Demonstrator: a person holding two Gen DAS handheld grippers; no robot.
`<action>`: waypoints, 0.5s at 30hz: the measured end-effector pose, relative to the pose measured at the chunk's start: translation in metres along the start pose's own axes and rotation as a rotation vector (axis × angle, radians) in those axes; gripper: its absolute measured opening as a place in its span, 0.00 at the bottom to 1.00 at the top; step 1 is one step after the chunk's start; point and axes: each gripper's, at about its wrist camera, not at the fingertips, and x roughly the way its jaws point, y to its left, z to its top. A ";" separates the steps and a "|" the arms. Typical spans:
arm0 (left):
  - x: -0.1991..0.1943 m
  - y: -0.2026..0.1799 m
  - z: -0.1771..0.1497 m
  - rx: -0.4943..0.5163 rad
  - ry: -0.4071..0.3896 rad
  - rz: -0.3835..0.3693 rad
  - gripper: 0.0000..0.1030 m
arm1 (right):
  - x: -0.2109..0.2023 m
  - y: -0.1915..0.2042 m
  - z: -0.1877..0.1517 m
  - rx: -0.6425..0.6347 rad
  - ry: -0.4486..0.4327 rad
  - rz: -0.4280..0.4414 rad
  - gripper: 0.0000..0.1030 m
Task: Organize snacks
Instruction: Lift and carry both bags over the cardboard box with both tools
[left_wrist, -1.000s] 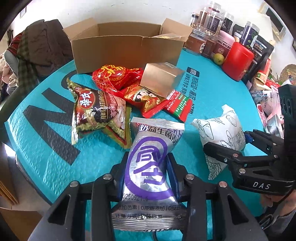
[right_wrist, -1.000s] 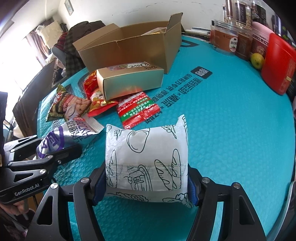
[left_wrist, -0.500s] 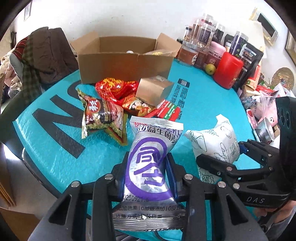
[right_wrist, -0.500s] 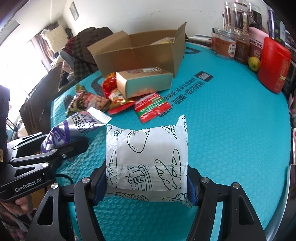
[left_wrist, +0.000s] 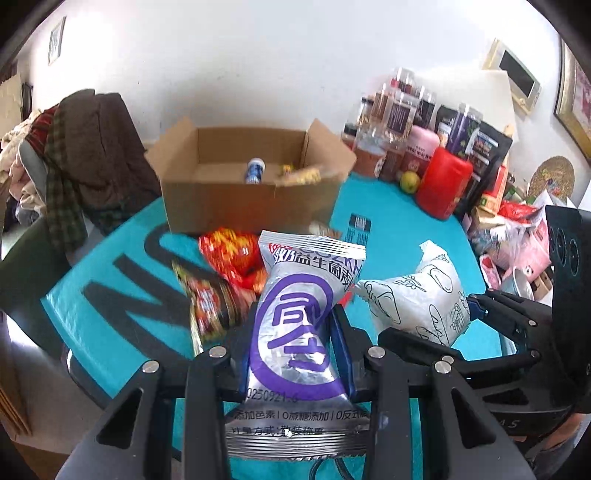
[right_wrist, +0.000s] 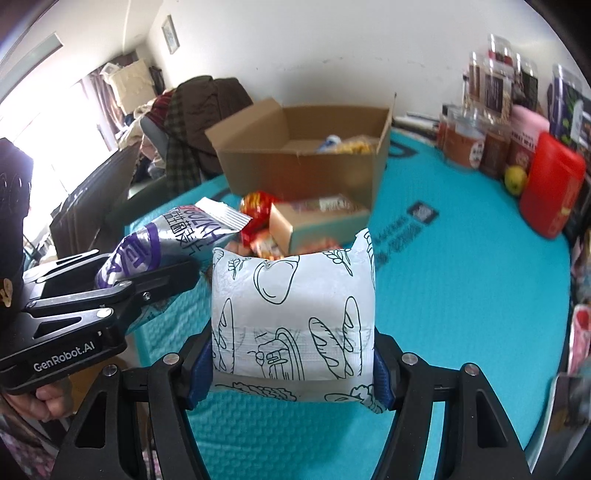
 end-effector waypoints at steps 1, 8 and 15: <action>-0.001 0.001 0.006 -0.001 -0.011 -0.001 0.34 | -0.001 0.000 0.005 0.004 -0.009 0.005 0.66; -0.003 0.008 0.036 0.010 -0.075 0.010 0.34 | -0.002 0.000 0.039 -0.016 -0.055 0.011 0.66; 0.001 0.015 0.068 0.020 -0.120 0.005 0.34 | -0.001 0.000 0.081 -0.075 -0.106 0.002 0.66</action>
